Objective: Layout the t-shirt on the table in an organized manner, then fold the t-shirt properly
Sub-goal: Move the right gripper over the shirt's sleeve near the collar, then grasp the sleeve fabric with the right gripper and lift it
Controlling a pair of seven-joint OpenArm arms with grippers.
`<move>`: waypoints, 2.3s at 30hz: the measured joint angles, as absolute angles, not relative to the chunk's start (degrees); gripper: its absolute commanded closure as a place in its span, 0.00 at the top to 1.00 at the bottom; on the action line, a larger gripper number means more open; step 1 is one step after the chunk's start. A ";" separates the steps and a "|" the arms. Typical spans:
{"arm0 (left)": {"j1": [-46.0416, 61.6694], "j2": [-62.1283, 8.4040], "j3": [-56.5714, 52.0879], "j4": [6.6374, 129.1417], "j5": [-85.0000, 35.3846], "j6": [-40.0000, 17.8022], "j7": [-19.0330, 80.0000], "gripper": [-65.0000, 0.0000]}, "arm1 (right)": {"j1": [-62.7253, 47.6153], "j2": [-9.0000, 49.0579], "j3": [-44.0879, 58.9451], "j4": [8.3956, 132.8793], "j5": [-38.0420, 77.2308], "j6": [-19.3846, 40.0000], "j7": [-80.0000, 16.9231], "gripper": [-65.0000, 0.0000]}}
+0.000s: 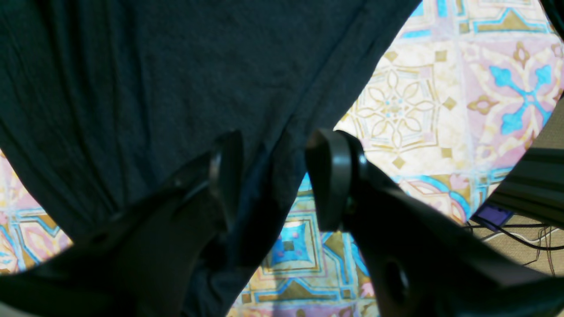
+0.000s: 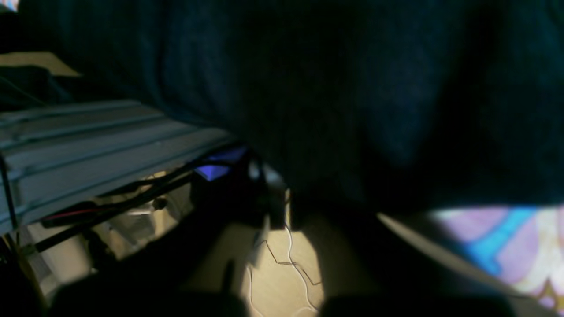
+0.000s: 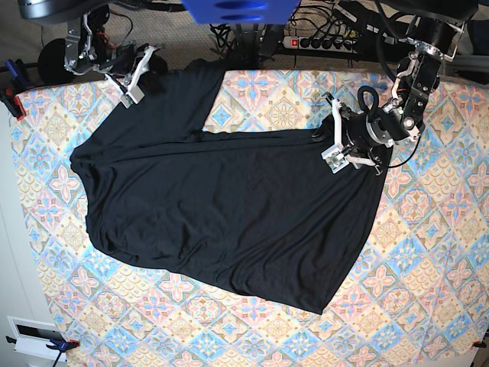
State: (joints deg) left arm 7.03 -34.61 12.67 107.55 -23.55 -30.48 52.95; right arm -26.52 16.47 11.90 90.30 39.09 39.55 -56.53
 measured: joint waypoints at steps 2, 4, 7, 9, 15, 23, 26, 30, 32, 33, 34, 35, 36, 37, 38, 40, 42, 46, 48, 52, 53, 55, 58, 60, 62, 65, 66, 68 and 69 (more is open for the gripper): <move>7.03 -34.59 12.67 107.55 -23.55 -30.48 52.95 0.40 | -27.11 16.51 11.90 91.92 38.70 39.40 -57.49 0.00; 7.03 -34.57 12.40 107.55 -23.55 -30.48 52.95 0.40 | -28.67 16.71 11.97 94.96 39.16 39.51 -57.25 0.00; 7.16 -34.46 10.76 107.55 -23.49 -30.48 52.97 0.40 | -30.39 17.17 12.10 101.06 38.76 39.90 -58.06 0.00; 7.07 -34.59 10.33 107.55 -23.31 -30.46 53.01 0.40 | -31.40 17.08 12.27 105.34 40.60 39.40 -53.30 0.00; 7.07 -34.59 10.17 107.55 -23.35 -30.48 53.32 0.40 | -33.87 16.97 12.23 112.42 42.09 39.42 -52.53 0.00; 7.01 -34.57 10.17 107.55 -23.46 -30.28 53.36 0.40 | -30.46 16.99 6.87 112.62 42.15 39.44 -57.74 0.00; 7.14 -34.46 10.20 107.55 -23.38 -30.30 53.43 0.40 | -27.31 16.99 2.74 112.51 42.00 39.44 -58.57 0.00; 7.14 -34.59 10.20 107.55 -23.33 -30.41 53.41 0.40 | -22.41 16.97 -2.28 112.38 42.15 39.48 -59.18 0.00; 7.16 -34.59 10.20 107.55 -23.33 -30.15 53.39 0.40 | -19.90 17.04 -5.15 112.31 42.26 39.46 -59.11 0.00; 7.14 -34.54 10.20 107.55 -23.33 -30.20 53.41 0.40 | -18.63 17.08 -6.57 112.29 42.26 39.48 -59.16 0.00; 7.14 -34.50 10.20 107.55 -23.42 -30.28 53.41 0.40 | -17.32 17.02 -7.86 112.22 42.19 39.72 -59.33 0.00; 7.16 -34.44 10.20 107.55 -23.55 -30.24 53.41 0.40 | -15.97 16.95 -8.67 112.18 42.37 39.94 -59.31 0.00; 7.16 -34.46 10.20 107.55 -23.55 -30.24 53.39 0.40 | -14.63 16.93 -9.37 112.14 42.63 39.94 -59.24 0.00; 7.18 -34.54 10.20 107.55 -23.51 -30.22 53.41 0.40 | -13.26 16.97 -9.78 112.07 42.52 39.86 -59.29 0.00; 7.18 -34.59 10.20 107.55 -23.51 -30.22 53.41 0.40 | -12.16 16.99 -10.02 111.85 42.41 39.86 -59.02 0.00; 7.16 -34.57 10.20 107.55 -23.38 -30.22 53.36 0.40 | -10.44 16.95 -10.15 110.83 42.61 39.86 -58.94 0.00; 7.29 -34.57 10.20 107.55 -23.38 -30.22 53.41 0.40 | -9.41 15.92 -10.07 109.19 42.35 39.88 -59.51 0.00; 7.33 -34.59 10.20 107.55 -23.38 -30.22 53.43 0.40 | -5.56 14.50 -10.35 105.30 42.68 39.90 -58.96 0.00; 7.31 -34.57 10.20 107.55 -23.33 -30.22 53.39 0.40 | -4.84 14.17 -10.24 102.15 42.50 39.53 -58.43 0.00; 7.33 -34.57 10.20 107.55 -23.33 -30.24 53.41 0.40 | -5.87 11.68 -9.91 96.20 41.76 39.55 -59.83 0.00; 7.31 -34.57 10.20 107.55 -23.35 -30.22 53.39 0.40 | -5.85 10.98 -9.93 95.20 41.82 39.59 -59.77 0.00; 7.31 -34.57 10.20 107.55 -23.35 -30.22 53.39 0.40 | -4.93 9.39 -10.02 93.86 41.85 39.64 -59.72 0.00; 7.33 -34.57 10.20 107.55 -23.35 -30.22 53.41 0.40 | -2.17 8.69 -10.02 93.03 42.19 39.68 -59.09 0.00; 7.33 -34.57 10.20 107.55 -23.35 -30.22 53.39 0.40 | -0.34 8.95 -10.02 92.77 42.13 39.64 -59.18 0.00; 7.35 -34.57 10.20 107.55 -23.38 -30.24 53.39 0.40 | 1.06 9.28 -10.13 92.77 42.02 39.66 -59.27 0.00; 7.33 -34.57 10.20 107.55 -23.33 -30.22 53.41 0.40 | 2.74 9.15 -10.31 92.71 42.09 39.66 -59.22 0.00; 7.35 -34.54 10.20 107.55 -23.38 -30.22 53.39 0.40 | 3.40 9.04 -10.35 92.66 42.17 39.66 -59.35 0.00; 7.46 -34.54 10.20 107.55 -23.35 -30.22 53.39 0.40 | 4.58 9.08 -10.35 92.33 42.26 39.68 -59.16 0.00; 7.70 -34.57 10.20 107.55 -23.33 -30.22 53.17 0.40 | 5.37 9.08 -10.35 91.64 42.26 39.68 -59.05 0.00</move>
